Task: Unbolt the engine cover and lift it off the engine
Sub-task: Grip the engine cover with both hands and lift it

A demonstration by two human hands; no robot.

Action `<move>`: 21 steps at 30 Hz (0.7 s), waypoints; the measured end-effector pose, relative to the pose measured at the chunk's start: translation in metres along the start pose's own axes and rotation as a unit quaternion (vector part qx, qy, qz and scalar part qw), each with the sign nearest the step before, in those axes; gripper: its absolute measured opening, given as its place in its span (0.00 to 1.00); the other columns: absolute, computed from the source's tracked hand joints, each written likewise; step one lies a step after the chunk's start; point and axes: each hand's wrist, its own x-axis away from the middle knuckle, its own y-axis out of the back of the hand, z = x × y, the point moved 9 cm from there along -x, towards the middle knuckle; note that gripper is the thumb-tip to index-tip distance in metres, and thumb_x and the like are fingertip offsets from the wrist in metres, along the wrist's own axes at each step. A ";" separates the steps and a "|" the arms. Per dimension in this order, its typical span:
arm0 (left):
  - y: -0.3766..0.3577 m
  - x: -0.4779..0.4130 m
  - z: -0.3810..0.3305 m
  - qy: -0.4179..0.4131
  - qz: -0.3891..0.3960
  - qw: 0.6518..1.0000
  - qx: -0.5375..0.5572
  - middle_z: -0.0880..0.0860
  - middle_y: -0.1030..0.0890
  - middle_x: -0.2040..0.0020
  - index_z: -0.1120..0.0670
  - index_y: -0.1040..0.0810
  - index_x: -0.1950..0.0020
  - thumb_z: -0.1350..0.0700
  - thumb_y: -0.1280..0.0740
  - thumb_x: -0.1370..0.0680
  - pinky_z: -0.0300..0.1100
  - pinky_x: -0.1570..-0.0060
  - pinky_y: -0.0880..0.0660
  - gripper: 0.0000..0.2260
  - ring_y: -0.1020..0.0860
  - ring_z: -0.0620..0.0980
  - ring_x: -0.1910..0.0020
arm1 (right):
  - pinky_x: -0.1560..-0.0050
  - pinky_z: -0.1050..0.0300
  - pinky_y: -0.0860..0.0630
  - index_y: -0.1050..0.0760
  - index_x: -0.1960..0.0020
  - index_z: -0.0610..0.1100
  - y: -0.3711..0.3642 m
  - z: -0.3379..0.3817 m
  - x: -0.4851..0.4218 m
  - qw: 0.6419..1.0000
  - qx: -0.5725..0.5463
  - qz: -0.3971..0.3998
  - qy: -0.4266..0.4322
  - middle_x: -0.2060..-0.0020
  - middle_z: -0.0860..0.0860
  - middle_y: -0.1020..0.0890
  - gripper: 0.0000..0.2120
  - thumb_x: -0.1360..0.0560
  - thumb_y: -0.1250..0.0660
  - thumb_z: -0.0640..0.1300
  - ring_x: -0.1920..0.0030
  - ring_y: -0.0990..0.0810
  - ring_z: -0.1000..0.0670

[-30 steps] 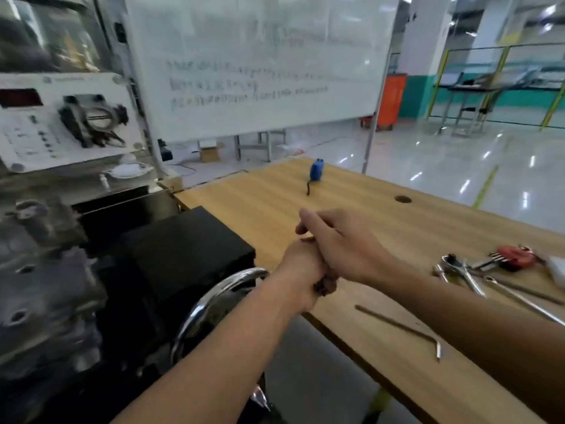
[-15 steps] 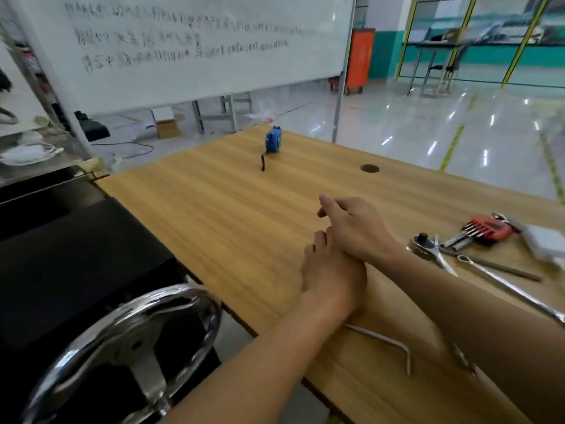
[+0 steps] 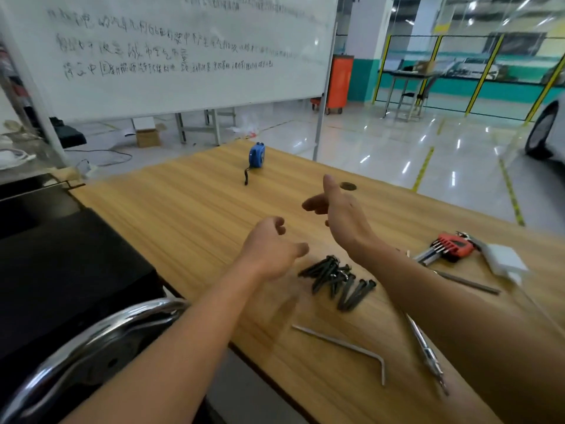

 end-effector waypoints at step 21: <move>0.471 0.550 0.052 0.175 -0.541 0.700 -0.432 0.45 0.20 0.49 0.49 0.22 0.41 0.40 0.32 0.26 0.38 0.54 0.26 0.19 0.23 0.44 0.51 | 0.49 0.48 0.22 0.27 0.38 0.49 -0.364 0.394 0.247 0.794 0.265 0.207 0.507 0.45 0.48 0.19 0.35 0.28 0.48 0.75 0.47 0.20 0.45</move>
